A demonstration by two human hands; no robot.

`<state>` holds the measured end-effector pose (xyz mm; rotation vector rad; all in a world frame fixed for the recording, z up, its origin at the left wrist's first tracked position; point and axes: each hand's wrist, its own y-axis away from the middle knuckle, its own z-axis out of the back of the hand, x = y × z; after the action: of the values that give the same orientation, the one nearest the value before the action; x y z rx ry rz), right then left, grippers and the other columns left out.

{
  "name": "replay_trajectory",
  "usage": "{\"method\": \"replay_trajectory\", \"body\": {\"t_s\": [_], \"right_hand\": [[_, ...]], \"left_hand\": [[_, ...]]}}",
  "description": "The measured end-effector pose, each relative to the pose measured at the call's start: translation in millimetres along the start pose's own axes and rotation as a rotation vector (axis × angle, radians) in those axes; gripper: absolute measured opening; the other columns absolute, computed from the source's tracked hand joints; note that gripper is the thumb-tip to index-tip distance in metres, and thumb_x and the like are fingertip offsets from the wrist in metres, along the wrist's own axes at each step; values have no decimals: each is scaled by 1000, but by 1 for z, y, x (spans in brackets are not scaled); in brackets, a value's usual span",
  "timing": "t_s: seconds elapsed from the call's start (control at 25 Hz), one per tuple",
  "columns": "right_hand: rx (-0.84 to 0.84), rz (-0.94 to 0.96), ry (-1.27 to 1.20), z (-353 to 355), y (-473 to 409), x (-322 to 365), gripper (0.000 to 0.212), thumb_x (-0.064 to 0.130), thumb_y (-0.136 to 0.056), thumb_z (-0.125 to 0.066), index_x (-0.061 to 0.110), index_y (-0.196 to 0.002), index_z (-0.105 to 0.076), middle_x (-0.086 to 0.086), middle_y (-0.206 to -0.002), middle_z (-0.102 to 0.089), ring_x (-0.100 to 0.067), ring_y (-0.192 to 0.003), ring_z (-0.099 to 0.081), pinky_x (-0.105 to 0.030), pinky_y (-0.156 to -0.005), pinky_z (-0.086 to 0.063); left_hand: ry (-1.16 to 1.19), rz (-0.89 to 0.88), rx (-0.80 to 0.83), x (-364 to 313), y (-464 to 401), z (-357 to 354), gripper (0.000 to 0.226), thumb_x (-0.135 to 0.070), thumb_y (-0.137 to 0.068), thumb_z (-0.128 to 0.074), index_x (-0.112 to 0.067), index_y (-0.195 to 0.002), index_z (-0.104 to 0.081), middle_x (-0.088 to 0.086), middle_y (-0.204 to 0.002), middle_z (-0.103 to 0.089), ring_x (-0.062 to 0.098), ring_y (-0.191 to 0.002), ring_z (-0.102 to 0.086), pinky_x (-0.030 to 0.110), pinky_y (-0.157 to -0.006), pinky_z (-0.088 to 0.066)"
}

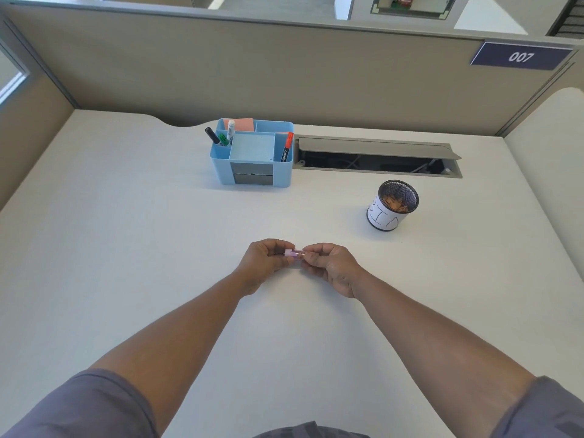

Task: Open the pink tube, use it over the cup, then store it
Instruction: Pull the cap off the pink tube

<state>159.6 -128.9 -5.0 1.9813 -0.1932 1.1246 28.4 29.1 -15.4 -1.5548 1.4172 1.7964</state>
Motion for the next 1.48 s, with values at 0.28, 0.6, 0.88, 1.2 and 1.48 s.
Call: {"method": "replay_trajectory", "body": {"t_s": [0.28, 0.6, 0.88, 1.2, 1.48], "right_hand": [[-30, 34, -1, -2, 0, -4, 15, -4, -87, -73, 4, -99, -72, -12, -97, -74, -28, -87, -69, -30, -85, -62], [-66, 85, 5, -5, 1, -9, 12, -2, -87, -73, 6, -95, -73, -11, -93, -75, -20, -77, -71, -29, -83, -62], [-1, 86, 15, 1, 3, -9, 14, 1, -89, -73, 8, -101, -73, -9, -98, -75, -24, -89, -70, -39, -98, -57], [-120, 429, 919, 2, 7, -13, 25, 35, -89, -72, 32, -113, -74, 8, -97, -68, -5, -81, -61, -27, -77, -50], [-240, 488, 852, -1, 9, -22, 13, 26, -85, -71, 25, -98, -74, 8, -85, -75, -15, -85, -69, -32, -81, -56]], "left_hand": [[23, -3, -51, 5, 1, -2, 28, -3, -73, -88, -16, -96, -79, 2, -94, -82, 16, -88, -76, 24, -79, -58], [31, -17, -71, 8, 1, -4, 27, -3, -74, -87, -15, -97, -79, -2, -92, -82, 13, -83, -76, 21, -73, -57], [148, 43, 8, 5, -2, 5, 29, 4, -79, -81, -9, -104, -76, 13, -108, -79, 26, -101, -75, 33, -93, -59], [235, 32, -22, 7, 0, 3, 27, 1, -83, -79, -9, -107, -76, 7, -101, -81, 19, -93, -76, 25, -81, -59], [406, 56, -106, 9, -1, 0, 20, -4, -89, -74, -8, -109, -71, 5, -99, -81, 16, -91, -76, 24, -81, -60]]}}
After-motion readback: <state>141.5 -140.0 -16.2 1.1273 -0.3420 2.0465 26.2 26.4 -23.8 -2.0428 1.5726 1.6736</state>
